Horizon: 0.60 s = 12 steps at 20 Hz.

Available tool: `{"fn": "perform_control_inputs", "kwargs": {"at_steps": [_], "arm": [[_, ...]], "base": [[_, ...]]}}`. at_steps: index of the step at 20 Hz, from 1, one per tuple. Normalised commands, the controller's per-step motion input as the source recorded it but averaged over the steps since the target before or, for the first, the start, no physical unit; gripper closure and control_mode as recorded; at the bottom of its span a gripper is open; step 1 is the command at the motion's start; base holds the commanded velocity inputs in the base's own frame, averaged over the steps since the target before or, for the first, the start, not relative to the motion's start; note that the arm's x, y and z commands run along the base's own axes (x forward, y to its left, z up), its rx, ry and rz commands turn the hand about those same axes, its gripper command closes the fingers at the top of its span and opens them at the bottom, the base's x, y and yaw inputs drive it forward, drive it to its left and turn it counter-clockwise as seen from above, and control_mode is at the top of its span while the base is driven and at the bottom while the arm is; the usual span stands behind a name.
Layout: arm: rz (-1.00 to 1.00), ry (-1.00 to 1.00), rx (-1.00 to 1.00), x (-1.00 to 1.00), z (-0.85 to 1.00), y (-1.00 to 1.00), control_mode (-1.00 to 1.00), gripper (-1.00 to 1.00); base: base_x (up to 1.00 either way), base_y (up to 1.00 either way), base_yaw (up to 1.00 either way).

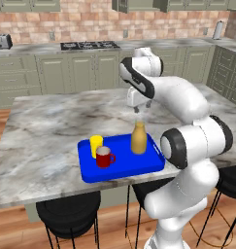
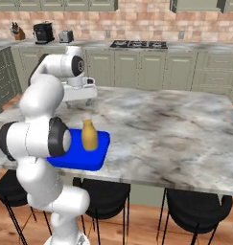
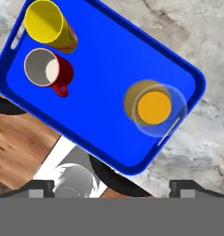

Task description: There is a tray on the dining counter. Grab the cup, mug, and pitcher and place them on the tray. The pitcher may be placed next to the tray if it cannot fit the tray.

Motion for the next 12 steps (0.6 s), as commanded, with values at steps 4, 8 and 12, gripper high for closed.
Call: {"fn": "perform_control_inputs", "kwargs": {"at_steps": [4, 8, 12], "arm": [[-0.1, -0.09, 0.0, -1.0, 0.29, -0.2, -1.0, -1.0], [-0.14, -0.13, 0.0, -1.0, 0.22, -0.36, -1.0, -1.0], [-0.18, -0.16, 0.01, -1.0, 0.14, -0.34, -1.0, -1.0]], "base": [[0.0, 0.0, 0.0], [0.0, 0.0, 0.0], [0.0, 0.0, 0.0]]}}
